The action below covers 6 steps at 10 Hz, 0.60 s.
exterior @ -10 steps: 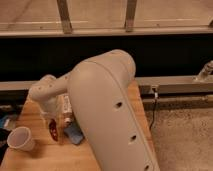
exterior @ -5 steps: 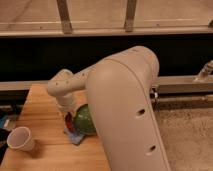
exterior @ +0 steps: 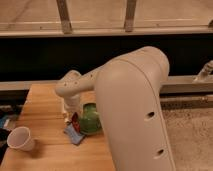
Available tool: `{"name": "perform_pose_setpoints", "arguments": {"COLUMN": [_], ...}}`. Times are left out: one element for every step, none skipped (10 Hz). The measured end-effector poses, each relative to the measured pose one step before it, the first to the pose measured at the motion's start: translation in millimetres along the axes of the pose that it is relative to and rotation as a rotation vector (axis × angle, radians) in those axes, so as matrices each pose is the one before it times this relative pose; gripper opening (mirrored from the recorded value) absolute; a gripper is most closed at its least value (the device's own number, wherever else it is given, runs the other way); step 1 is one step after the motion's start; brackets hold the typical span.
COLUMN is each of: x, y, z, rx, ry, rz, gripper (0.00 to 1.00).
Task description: Place the pepper on the white sponge
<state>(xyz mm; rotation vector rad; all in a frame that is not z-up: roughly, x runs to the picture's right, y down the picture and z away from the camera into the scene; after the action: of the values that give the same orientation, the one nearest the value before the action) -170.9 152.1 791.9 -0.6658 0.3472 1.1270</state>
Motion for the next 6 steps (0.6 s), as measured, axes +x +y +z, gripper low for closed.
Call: {"name": "perform_pose_setpoints", "arguments": {"x": [0.65,0.92,1.49,0.42,0.92,0.95], "y": [4.98,6.39,12.33,10.62,13.15,6.84], "z": [-1.89,-2.08,-1.58,0.07,5.6,5.45], "rx": [-0.00071,0.00007,-0.00162,0.00177,0.00037,-0.00936], "ry": [-0.00136,-0.00044,0.00099,0.00578,0.01652,0.01094], "rz": [-0.00783,-0.0123,-0.02077,-0.02016,-0.02154,-0.00769], "gripper": [0.0,0.0,0.0,0.0,0.0,0.0]}}
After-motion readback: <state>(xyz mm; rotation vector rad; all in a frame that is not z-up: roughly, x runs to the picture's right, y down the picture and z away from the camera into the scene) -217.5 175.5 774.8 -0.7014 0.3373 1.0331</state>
